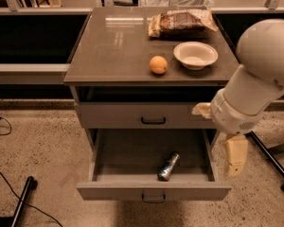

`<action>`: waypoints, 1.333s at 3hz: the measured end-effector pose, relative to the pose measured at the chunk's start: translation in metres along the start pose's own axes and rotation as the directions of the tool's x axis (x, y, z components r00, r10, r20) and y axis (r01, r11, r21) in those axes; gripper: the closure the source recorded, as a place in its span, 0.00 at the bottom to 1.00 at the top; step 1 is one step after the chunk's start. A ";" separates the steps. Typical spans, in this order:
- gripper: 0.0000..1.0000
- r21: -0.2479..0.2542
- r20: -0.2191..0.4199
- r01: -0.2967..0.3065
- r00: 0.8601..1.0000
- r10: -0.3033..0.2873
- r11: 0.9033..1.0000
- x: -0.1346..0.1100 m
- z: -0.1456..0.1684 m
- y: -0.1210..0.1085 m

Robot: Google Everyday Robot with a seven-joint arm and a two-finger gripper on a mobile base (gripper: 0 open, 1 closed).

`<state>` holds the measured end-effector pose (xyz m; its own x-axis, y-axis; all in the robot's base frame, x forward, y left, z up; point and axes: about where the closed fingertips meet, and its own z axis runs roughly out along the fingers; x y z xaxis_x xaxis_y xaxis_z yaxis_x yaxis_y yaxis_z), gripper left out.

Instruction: Pick redbull can from middle drawer and place on counter

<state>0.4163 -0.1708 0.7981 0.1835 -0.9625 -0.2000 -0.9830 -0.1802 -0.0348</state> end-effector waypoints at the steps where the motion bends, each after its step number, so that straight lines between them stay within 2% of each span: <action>1: 0.00 -0.041 -0.057 0.254 0.965 -0.256 0.966 0.000 0.043 -0.010; 2: 0.00 -0.003 -0.119 0.439 0.892 -0.436 0.898 0.006 0.033 -0.019; 3: 0.00 -0.013 -0.120 0.523 0.846 -0.520 0.852 0.006 0.033 -0.019; 4: 0.00 -0.009 -0.095 0.547 0.833 -0.545 0.837 0.020 0.050 -0.037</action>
Offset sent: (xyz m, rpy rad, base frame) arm 0.0345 -0.0006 -0.0043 -0.1673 -0.3200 0.7692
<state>0.4563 -0.1737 0.7466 0.6891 -0.7226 -0.0544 -0.7224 -0.6791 -0.1298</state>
